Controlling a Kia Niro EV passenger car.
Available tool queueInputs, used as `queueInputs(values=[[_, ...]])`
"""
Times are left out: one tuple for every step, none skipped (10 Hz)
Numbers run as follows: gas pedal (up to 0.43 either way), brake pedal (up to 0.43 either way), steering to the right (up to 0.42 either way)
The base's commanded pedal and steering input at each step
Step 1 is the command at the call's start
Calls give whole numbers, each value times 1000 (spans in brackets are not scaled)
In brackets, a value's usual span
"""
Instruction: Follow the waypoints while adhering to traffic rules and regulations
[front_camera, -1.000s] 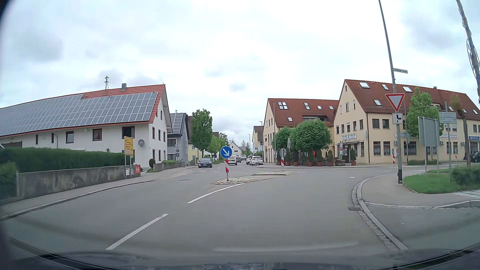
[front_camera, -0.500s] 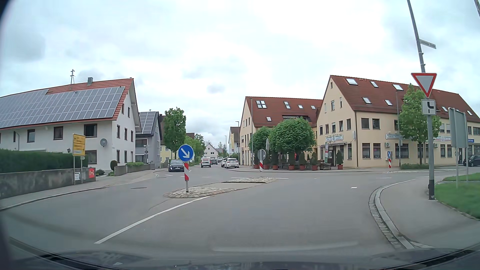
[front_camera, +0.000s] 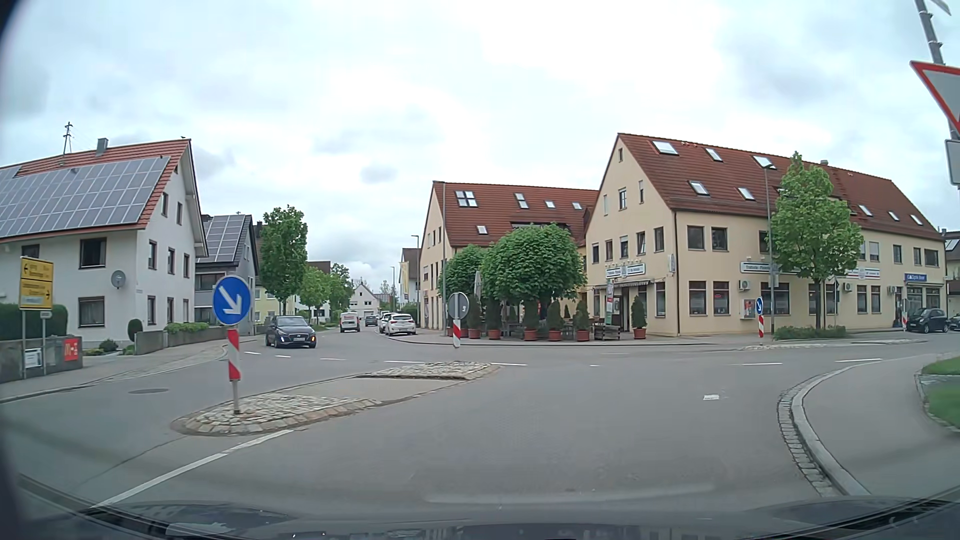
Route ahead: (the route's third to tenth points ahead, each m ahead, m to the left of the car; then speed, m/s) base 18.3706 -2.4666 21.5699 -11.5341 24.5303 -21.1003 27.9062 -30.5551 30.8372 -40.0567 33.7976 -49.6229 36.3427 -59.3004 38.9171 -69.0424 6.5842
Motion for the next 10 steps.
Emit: queueInputs(values=[[0,268,161],[0,268,176],[0,268,188],[0,268,201],[0,268,207],[0,274,211],[0,268,214],[0,274,215],[0,274,216],[0,268,216]])
